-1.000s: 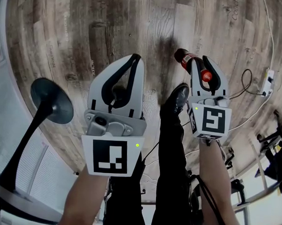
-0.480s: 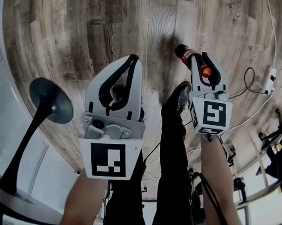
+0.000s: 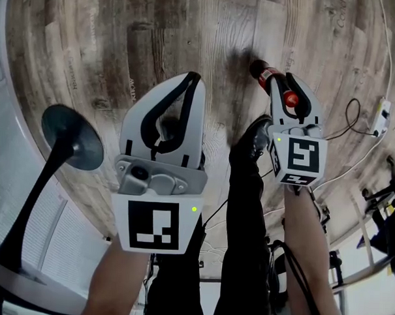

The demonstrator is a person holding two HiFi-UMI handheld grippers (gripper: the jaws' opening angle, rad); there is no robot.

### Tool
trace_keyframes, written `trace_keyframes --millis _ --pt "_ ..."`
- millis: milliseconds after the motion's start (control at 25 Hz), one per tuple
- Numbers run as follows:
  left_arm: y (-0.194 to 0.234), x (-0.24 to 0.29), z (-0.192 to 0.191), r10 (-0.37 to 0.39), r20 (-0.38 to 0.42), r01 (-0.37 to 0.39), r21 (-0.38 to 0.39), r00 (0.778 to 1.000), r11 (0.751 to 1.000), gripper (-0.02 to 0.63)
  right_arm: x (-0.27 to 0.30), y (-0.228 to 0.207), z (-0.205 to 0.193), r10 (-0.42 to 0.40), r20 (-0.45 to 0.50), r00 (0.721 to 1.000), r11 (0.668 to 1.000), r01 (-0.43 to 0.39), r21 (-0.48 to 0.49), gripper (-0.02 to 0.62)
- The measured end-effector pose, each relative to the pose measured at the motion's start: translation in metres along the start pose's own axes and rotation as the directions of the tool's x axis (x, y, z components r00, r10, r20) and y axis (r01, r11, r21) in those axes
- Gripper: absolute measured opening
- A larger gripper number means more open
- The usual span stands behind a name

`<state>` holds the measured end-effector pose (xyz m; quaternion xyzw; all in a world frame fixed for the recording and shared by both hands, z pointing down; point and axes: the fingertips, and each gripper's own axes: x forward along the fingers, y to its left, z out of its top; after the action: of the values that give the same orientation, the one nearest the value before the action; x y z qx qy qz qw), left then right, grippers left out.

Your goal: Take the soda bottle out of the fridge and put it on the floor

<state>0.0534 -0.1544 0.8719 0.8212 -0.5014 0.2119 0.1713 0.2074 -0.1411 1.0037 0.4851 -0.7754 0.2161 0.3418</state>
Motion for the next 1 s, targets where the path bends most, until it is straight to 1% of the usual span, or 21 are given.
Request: trace_keyframes --millis 360,480,520,640,800,1000 --pt "0.002 -0.002 -0.010 -0.002 -0.014 0.002 0.003 1.000 1.000 0.018 0.009 0.001 -0.008 0.002 -0.022 1.000 1.000 -0.003 -0.013 0.120" --pt "0.002 -0.001 -0.010 -0.003 -0.015 0.004 0.005 1.000 1.000 0.018 0.010 0.003 -0.006 0.017 -0.012 1.000 1.000 -0.017 -0.017 0.137" --pt "0.002 0.000 -0.010 -0.004 -0.014 0.004 0.007 1.000 1.000 0.018 0.010 0.004 -0.001 0.018 0.005 1.000 1.000 -0.018 -0.022 0.104" --pt "0.005 0.002 -0.010 -0.003 -0.013 0.003 0.007 1.000 1.000 0.018 0.013 0.007 0.019 0.022 0.053 0.998 0.999 -0.019 -0.050 0.071" --pt "0.006 0.001 -0.009 -0.005 -0.017 0.005 0.006 1.000 1.000 0.018 0.018 0.012 0.031 0.040 0.064 0.997 0.997 -0.036 -0.063 0.080" --pt "0.007 0.001 -0.004 -0.005 -0.009 0.006 0.008 1.000 1.000 0.018 0.012 0.005 0.027 0.015 0.061 0.998 0.999 -0.013 -0.036 0.081"
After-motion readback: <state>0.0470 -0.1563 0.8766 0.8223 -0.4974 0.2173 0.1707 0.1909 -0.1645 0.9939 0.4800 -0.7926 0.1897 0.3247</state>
